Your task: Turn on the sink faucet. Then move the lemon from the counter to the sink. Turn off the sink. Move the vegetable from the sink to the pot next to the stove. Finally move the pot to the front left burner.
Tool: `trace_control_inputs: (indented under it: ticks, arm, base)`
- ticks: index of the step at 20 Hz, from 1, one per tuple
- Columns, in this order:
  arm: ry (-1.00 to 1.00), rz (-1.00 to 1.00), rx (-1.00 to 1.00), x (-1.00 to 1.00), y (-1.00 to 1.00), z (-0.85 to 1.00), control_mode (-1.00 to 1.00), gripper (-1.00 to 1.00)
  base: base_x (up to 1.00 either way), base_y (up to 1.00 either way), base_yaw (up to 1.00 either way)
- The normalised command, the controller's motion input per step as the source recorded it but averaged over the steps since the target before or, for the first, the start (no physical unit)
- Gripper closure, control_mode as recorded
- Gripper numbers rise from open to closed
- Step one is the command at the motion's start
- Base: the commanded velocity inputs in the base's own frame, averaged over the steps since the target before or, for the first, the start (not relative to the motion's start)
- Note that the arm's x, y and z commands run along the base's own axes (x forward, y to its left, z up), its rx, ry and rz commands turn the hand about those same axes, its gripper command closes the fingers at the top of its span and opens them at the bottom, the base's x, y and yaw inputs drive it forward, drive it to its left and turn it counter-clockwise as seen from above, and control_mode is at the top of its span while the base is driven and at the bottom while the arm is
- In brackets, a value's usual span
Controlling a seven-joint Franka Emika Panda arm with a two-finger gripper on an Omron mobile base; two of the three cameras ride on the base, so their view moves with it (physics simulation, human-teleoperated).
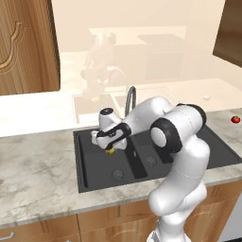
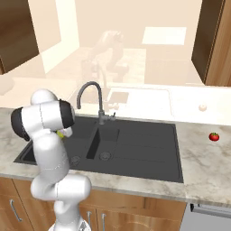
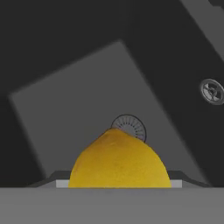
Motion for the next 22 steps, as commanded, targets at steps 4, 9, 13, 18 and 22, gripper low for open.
trace_control_inputs:
  ticks: [4,9,13,18,22]
  arm:
    - [-0.05,0.00,-0.04,-0.29,0.00,0.68,-1.00,1.00]
    - [-0.04,0.00,-0.05,-0.39,0.00,0.60,-1.00,1.00]
    - [-0.02,0.03,-0.03,-0.45,0.00,0.54,-1.00,1.00]
    - [0.00,0.06,-0.04,-0.41,0.00,0.55,-1.00,1.00]
    - [0.00,0.08,-0.03,-0.47,-0.06,0.54,-1.00,1.00]
  base:
    - [0.00,0.00,0.00]
    - [0.00,0.00,0.00]
    - [0.00,0.00,0.00]
    - [0.00,0.00,0.00]
    - [0.00,0.00,0.00]
